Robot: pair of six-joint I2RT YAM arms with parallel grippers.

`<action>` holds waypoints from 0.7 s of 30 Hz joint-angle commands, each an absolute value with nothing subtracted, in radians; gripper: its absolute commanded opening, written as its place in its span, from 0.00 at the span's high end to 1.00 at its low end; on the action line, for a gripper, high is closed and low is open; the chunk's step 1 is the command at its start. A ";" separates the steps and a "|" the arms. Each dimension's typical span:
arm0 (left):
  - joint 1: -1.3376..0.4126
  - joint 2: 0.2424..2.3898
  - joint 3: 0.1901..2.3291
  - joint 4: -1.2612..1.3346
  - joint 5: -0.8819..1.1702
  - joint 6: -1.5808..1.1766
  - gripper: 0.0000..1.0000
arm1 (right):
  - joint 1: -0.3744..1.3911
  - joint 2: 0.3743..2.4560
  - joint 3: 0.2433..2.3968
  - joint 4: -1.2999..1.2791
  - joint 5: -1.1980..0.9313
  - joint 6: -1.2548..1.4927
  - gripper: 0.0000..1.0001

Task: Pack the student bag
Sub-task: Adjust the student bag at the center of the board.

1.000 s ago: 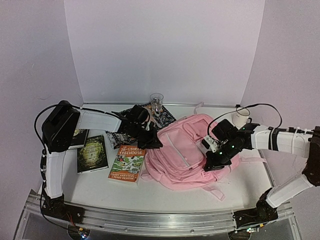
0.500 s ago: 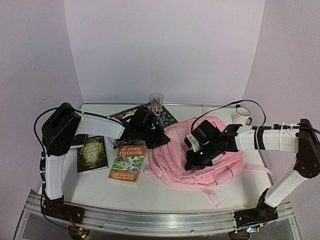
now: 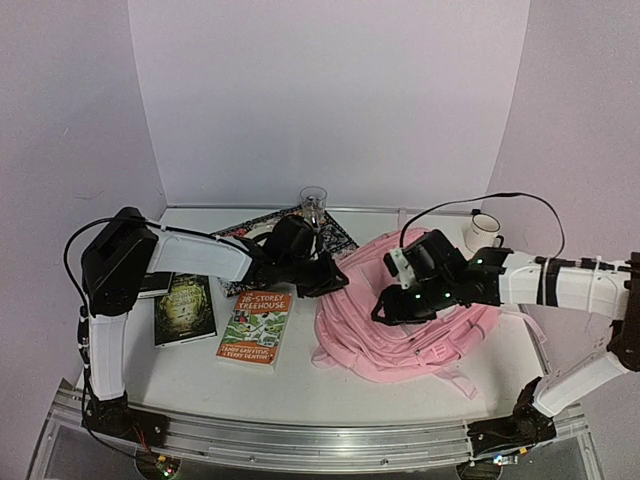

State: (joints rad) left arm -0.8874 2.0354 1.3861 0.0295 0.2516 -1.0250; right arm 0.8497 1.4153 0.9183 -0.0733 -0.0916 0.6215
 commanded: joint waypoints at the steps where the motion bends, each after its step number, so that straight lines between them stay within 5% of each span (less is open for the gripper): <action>1: -0.835 2.018 1.484 -0.039 0.230 -0.827 0.82 | 0.799 1.285 0.856 -0.257 0.047 0.590 0.52; 10: -0.807 2.025 1.580 -0.191 0.212 -0.642 0.62 | 0.712 1.196 0.749 -0.311 -0.017 0.596 0.40; 21: -0.902 1.856 1.316 -0.230 0.240 -0.749 0.40 | 0.713 1.182 0.610 -0.280 -0.120 0.614 0.57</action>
